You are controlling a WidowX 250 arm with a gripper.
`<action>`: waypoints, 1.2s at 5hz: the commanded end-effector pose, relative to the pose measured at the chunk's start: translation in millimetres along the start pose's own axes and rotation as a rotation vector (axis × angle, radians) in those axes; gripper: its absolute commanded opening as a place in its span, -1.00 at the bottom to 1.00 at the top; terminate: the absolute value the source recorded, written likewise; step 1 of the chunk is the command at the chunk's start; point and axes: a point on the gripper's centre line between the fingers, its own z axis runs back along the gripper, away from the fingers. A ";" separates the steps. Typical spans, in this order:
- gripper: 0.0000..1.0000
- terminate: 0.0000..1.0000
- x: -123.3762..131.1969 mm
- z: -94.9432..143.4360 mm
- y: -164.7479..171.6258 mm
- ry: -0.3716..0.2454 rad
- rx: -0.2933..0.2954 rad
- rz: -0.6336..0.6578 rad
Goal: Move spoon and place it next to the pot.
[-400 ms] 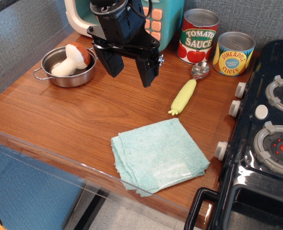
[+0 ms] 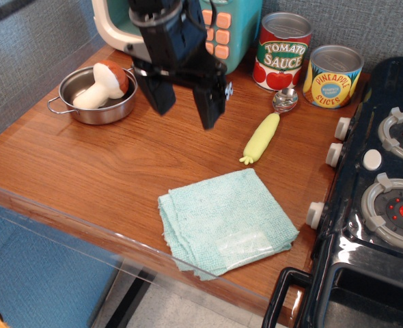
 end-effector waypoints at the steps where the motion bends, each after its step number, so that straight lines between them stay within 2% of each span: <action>1: 1.00 -1.00 73.7 -24.0 -24.3 -0.106 0.006 0.074; 2: 1.00 -1.00 109.9 -46.5 -32.4 -0.105 0.013 0.137; 3: 1.00 -1.00 123.3 -66.7 -37.6 -0.073 0.057 0.128; 6: 1.00 -1.00 103.4 -106.2 -35.2 0.102 0.188 0.072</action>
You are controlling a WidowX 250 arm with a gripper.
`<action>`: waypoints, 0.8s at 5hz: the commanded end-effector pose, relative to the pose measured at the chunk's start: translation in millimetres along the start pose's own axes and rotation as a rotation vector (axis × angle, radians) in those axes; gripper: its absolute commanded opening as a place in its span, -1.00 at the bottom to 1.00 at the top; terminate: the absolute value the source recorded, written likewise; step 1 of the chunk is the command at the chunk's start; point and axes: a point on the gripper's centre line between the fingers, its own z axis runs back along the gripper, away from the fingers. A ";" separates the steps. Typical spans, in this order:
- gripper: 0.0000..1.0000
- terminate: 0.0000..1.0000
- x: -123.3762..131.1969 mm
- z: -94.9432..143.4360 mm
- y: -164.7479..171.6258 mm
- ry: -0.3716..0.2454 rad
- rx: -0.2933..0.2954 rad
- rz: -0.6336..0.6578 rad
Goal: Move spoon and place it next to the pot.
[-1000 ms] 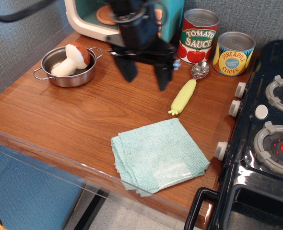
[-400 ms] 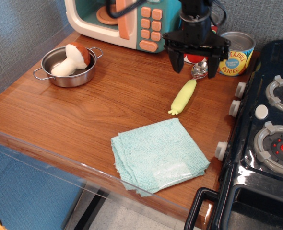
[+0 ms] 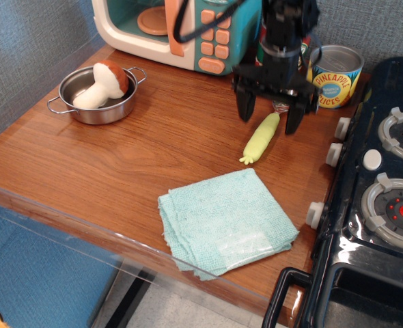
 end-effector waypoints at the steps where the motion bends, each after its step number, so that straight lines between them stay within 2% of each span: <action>1: 1.00 -1.00 7.6 3.0 -4.0 0.015 0.034 -0.021; 2: -1.00 -1.00 7.6 3.2 -4.9 0.019 0.043 -0.028; 3: -1.00 -1.00 9.5 13.2 -6.2 -0.008 0.049 -0.048; 4: -1.00 -1.00 17.2 37.5 0.4 -0.063 0.022 -0.025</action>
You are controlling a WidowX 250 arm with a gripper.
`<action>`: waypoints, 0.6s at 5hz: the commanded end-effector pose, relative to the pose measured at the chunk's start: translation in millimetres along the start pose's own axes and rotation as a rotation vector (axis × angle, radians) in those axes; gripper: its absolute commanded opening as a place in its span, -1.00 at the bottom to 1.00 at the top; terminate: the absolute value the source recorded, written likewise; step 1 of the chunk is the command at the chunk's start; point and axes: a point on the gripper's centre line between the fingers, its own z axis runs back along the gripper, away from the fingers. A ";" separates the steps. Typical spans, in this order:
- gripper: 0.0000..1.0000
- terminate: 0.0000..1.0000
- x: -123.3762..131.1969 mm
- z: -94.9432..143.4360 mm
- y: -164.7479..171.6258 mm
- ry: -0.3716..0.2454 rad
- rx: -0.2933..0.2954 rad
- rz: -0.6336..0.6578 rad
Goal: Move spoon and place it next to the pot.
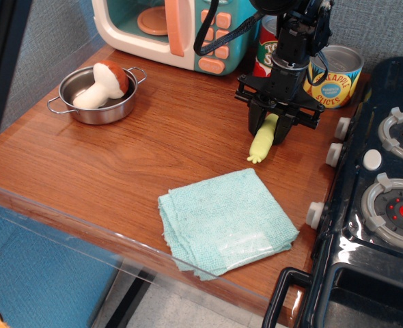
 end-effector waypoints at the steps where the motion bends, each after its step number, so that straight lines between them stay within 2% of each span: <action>1: -1.00 -1.00 18.8 74.0 41.3 -0.191 -0.059 0.053; 2: -1.00 -1.00 14.9 80.4 74.4 -0.207 -0.045 0.019; 3: -1.00 -1.00 12.6 73.5 100.2 -0.182 -0.049 -0.025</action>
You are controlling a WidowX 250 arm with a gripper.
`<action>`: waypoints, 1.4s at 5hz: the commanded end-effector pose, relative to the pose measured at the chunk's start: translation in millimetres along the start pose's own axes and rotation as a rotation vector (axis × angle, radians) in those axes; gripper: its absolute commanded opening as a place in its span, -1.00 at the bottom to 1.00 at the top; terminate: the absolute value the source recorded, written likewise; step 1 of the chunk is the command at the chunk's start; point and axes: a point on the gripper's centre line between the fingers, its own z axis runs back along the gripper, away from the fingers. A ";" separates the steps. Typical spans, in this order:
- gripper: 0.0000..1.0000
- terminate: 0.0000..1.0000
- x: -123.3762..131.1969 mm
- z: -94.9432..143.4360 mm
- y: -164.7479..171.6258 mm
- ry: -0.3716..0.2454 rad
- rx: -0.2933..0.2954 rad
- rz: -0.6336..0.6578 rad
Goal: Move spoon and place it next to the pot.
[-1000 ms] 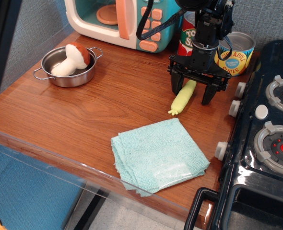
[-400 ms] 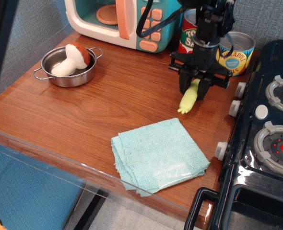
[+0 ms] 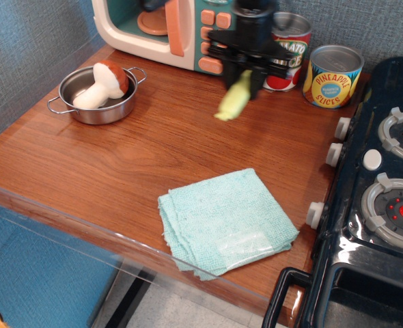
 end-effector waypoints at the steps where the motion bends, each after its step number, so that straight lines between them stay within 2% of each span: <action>1: -1.00 -1.00 6.0 20.3 46.5 -0.033 -0.021 -0.118; 2: -1.00 -1.00 -7.0 17.7 51.1 0.021 -0.016 -0.164; 5: -1.00 -1.00 -43.9 6.8 65.4 0.119 0.030 -0.135; 6: -1.00 -1.00 -41.4 0.1 74.6 0.130 0.042 -0.131; 7: -1.00 -1.00 -40.4 -5.2 84.3 0.142 0.029 -0.142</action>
